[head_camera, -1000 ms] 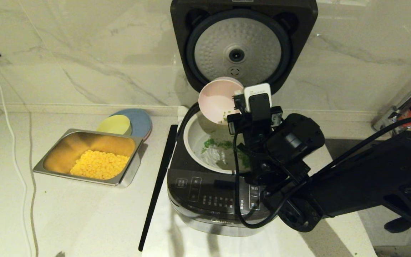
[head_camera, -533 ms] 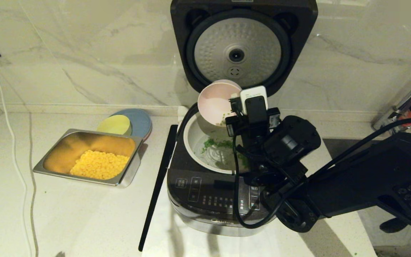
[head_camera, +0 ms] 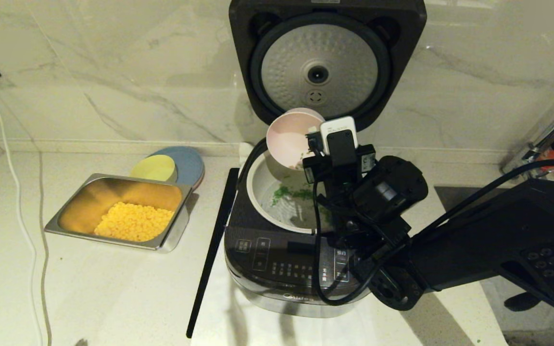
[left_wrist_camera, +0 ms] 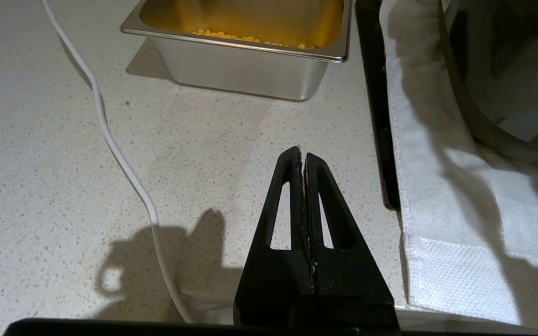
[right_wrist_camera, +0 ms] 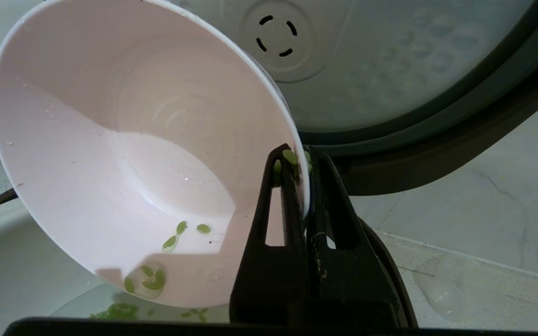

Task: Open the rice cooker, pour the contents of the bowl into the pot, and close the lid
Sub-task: Pour the water from the bowl into the rice cooker

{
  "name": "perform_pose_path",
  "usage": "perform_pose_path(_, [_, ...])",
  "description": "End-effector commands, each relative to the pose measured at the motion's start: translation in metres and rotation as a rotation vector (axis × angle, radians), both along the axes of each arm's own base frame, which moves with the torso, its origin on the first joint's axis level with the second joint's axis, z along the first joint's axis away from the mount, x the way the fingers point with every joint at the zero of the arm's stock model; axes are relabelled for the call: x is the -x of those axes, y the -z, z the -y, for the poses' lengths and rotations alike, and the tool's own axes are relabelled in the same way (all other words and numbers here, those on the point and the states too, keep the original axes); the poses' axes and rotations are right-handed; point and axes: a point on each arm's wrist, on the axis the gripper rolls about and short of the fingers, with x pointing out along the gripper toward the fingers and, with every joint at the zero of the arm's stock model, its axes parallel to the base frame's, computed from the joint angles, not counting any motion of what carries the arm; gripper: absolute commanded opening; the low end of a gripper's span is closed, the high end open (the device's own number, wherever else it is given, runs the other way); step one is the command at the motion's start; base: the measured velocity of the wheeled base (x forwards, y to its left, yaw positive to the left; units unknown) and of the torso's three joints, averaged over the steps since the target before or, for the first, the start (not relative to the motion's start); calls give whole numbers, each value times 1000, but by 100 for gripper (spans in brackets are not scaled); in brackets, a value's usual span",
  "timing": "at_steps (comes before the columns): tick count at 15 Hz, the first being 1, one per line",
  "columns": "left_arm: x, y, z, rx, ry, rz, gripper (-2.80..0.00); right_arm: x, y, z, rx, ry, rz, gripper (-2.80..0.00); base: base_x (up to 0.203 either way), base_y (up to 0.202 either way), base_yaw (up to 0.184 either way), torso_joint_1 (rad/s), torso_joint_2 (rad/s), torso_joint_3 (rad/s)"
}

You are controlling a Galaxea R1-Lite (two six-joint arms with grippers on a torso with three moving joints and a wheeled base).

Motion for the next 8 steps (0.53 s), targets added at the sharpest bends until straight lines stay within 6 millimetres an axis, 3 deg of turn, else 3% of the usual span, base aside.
perform_pose_path(1, [-1, 3, 0, 1, 0, -8, -280, 0, 4, -1, 5, 5, -4, -280, 0, 0, 0, 0, 0, 0])
perform_pose_path(2, [-1, 3, 0, 0, 0, -8, -280, -1, 6, -1, 8, 5, -8, -280, 0, 0, 0, 0, 0, 0])
perform_pose_path(5, [-1, 3, 0, 1, 0, -8, -280, 6, -22, 4, -44, 5, 48, -280, 0, 0, 0, 0, 0, 0])
perform_pose_path(8, [-1, 3, 0, -1, 0, -8, -280, 11, -34, 9, -66, 6, 69, -280, 0, 0, 0, 0, 0, 0])
